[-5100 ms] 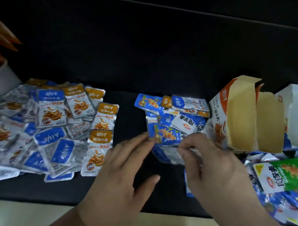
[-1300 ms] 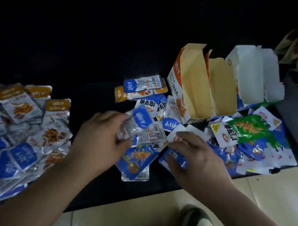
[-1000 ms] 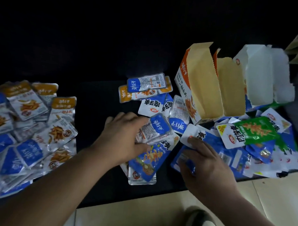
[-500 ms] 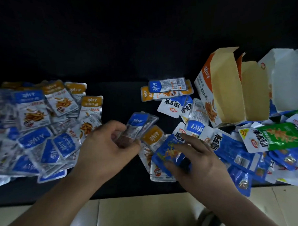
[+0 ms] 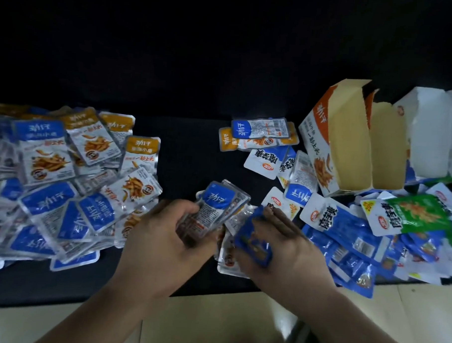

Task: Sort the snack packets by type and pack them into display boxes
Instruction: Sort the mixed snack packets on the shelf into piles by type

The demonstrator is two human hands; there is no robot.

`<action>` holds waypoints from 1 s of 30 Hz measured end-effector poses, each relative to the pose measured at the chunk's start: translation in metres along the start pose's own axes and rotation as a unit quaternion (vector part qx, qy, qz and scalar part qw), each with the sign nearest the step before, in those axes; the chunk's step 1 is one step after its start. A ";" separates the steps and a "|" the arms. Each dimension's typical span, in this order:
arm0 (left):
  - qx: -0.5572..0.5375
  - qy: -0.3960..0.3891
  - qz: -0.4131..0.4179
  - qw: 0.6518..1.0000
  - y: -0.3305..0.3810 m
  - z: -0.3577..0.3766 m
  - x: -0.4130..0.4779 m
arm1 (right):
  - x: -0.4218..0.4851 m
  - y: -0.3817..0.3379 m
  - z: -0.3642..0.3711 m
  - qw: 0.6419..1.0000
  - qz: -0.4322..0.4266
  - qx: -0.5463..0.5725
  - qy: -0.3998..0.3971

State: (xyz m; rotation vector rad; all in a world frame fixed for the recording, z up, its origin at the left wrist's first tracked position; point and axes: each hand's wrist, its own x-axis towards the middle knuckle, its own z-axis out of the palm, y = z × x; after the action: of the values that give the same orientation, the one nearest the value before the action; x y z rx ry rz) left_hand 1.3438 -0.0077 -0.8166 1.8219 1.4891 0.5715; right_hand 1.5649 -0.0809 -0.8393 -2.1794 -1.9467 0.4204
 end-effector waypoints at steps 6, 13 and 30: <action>0.011 -0.025 -0.003 1.000 0.014 0.013 -0.002 | 0.000 0.009 0.006 0.998 -0.041 0.000 0.040; -0.025 -0.032 0.011 0.999 0.043 0.042 0.003 | -0.010 0.028 -0.049 0.970 0.014 0.159 0.185; 0.022 -0.051 0.059 0.997 0.103 0.093 0.004 | -0.044 0.138 -0.055 0.964 0.211 -0.129 0.096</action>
State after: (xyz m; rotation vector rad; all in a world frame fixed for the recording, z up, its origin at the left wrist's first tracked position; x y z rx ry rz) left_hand 1.4790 -0.0361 -0.8009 1.9520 1.3432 0.4981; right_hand 1.7082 -0.1386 -0.8288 -2.6929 -1.5014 0.0044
